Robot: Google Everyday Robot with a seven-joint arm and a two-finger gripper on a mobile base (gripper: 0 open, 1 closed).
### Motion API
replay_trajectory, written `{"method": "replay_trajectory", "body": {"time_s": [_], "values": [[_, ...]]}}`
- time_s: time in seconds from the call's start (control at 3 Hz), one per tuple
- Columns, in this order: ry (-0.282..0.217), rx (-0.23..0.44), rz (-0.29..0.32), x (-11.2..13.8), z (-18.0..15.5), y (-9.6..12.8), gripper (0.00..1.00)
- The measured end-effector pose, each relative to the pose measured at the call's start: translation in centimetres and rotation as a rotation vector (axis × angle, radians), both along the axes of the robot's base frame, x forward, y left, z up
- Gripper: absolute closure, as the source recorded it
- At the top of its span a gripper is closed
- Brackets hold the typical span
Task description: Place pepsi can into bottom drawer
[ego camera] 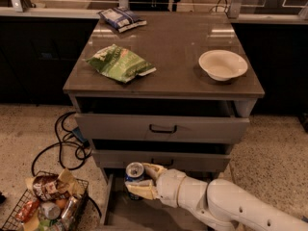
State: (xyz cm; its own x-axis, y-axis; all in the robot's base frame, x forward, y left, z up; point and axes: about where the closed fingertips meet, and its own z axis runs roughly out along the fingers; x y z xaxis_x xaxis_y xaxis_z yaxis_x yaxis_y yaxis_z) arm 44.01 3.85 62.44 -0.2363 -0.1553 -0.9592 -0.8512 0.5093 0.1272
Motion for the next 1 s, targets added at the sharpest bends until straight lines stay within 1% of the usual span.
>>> {"method": "replay_trajectory", "body": {"time_s": [0.33,0.67,1.0], "values": [[-0.01,0.001,0.0,-0.1,-5.2,1.9,1.0],[0.009,0.028,-0.011,-0.9,-13.6,4.1,1.0],[0.032,0.045,-0.022,-0.7,-18.4,5.5,1.0]]}}
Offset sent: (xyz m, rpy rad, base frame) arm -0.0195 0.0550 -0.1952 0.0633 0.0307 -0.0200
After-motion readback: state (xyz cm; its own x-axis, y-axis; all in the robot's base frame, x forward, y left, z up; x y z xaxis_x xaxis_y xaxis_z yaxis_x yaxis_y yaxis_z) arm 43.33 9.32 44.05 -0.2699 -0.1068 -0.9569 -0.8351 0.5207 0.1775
